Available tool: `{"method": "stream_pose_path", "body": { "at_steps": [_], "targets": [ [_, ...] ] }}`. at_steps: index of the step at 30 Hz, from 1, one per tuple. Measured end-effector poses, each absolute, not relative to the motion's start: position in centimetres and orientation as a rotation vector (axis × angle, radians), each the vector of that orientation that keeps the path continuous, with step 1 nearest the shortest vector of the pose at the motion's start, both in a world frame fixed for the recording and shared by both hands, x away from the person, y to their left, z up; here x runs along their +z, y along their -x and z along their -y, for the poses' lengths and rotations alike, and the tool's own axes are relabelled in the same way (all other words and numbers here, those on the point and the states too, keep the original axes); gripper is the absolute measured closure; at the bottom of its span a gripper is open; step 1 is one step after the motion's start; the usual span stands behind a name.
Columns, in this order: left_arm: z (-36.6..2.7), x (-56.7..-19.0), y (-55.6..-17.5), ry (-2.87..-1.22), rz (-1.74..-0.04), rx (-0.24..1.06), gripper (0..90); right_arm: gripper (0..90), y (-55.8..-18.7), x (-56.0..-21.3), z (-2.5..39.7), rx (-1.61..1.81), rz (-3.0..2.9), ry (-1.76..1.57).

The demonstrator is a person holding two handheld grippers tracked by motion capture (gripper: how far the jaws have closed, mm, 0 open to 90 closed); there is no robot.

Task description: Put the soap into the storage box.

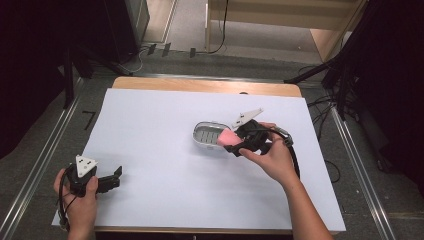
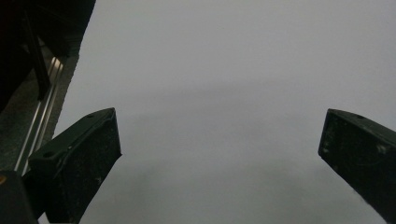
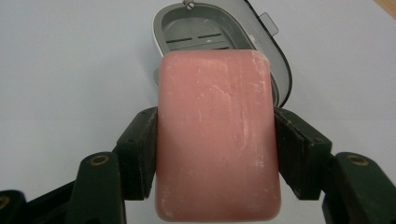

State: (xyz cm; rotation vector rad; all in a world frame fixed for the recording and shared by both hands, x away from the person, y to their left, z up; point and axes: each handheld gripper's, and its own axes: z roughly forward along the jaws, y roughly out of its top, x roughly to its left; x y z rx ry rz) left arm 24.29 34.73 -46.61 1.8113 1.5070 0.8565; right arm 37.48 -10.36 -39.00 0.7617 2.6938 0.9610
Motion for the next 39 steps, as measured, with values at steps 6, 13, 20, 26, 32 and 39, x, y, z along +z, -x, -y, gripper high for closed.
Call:
{"method": "stream_pose_path", "body": {
  "at_steps": [6, 13, 20, 26, 32, 39],
  "targets": [
    [-34.7, -46.6, -24.3, -1.812, -1.507, 0.857, 0.0, 38.7, -38.1, -39.0, 9.6, 0.983, -2.721, -0.682],
    [-34.7, -46.6, -24.3, -1.811, -1.508, 0.857, 0.0, 38.7, -38.9, -38.7, 8.7, 0.999, -2.747, -0.565],
    [-34.7, -46.6, -24.3, -1.808, -1.507, 0.856, 0.0, 38.8, -39.7, -38.4, 8.1, 1.014, -2.766, -0.5],
    [-34.7, -46.6, -24.3, -1.806, -1.509, 0.855, 0.0, 38.7, -40.4, -38.5, 7.5, 1.014, -2.772, -0.429],
    [-34.7, -46.6, -24.3, -1.806, -1.509, 0.855, 0.0, 38.7, -41.0, -38.4, 7.4, 1.025, -2.781, -0.415],
    [-34.7, -46.6, -24.3, -1.805, -1.509, 0.854, 0.0, 38.7, -41.6, -38.4, 7.1, 1.025, -2.789, -0.395]
  ]
}}
